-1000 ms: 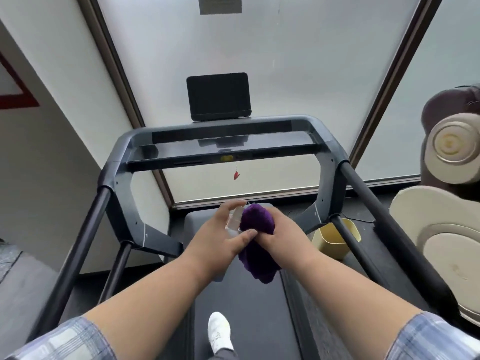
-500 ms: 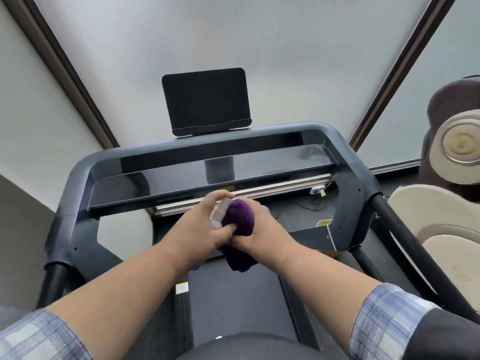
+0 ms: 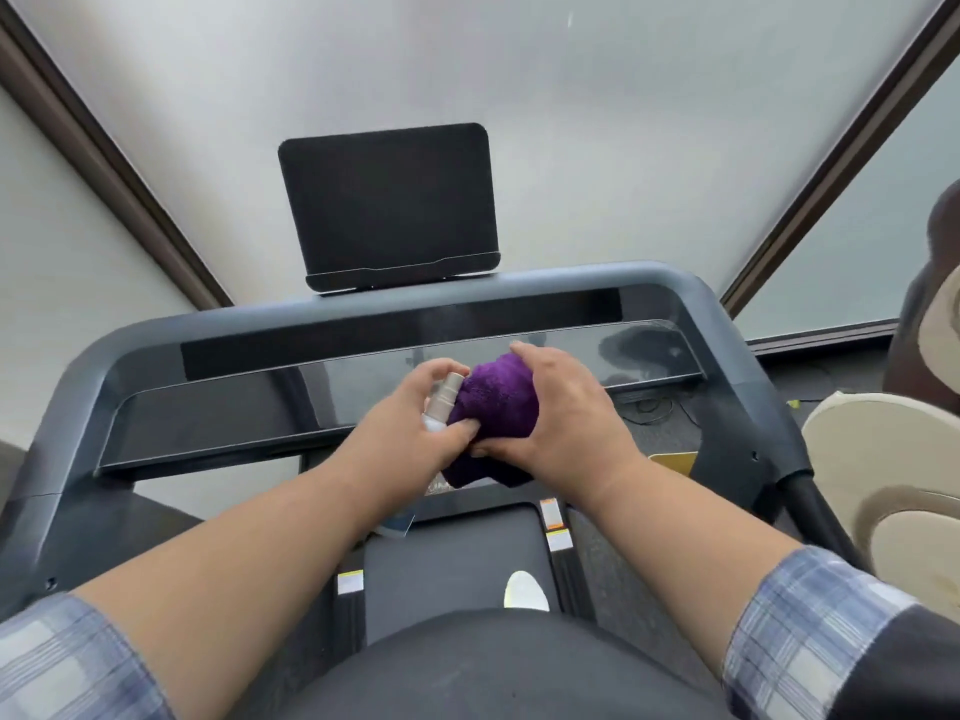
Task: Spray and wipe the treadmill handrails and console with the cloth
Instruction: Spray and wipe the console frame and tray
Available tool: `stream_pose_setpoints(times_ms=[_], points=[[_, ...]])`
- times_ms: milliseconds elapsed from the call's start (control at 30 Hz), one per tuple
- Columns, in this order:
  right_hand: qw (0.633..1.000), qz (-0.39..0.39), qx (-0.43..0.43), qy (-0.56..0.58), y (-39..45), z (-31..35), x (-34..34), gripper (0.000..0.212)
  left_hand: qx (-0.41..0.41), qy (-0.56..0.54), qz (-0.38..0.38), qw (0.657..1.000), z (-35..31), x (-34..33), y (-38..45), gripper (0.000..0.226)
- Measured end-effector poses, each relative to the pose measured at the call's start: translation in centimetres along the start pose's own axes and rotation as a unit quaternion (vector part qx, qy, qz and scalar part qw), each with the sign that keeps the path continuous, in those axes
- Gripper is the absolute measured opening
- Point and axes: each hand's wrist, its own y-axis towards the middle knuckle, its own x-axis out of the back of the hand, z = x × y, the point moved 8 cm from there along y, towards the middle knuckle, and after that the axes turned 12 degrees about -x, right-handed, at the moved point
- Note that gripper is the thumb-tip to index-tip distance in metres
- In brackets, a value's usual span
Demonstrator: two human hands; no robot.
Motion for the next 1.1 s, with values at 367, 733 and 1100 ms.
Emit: stream_pose_setpoints(times_ms=[367, 733, 1100], points=[[0.962, 0.12, 0.06, -0.239, 13.9, -5.2, -3.1, 0.102, 0.15, -0.022, -0.067, 0.986, 4.8, -3.7, 11.7, 0.042], [0.902, 0.22, 0.219, -0.299, 12.9, -5.4, -7.2, 0.099, 0.184, 0.068, -0.205, 0.959, 6.2, -1.0, 6.5, 0.045], [0.833, 0.247, 0.383, -0.314, 11.7, 2.1, -14.2, 0.086, 0.151, 0.083, -0.286, 0.943, 6.9, 1.4, 0.1, 0.043]])
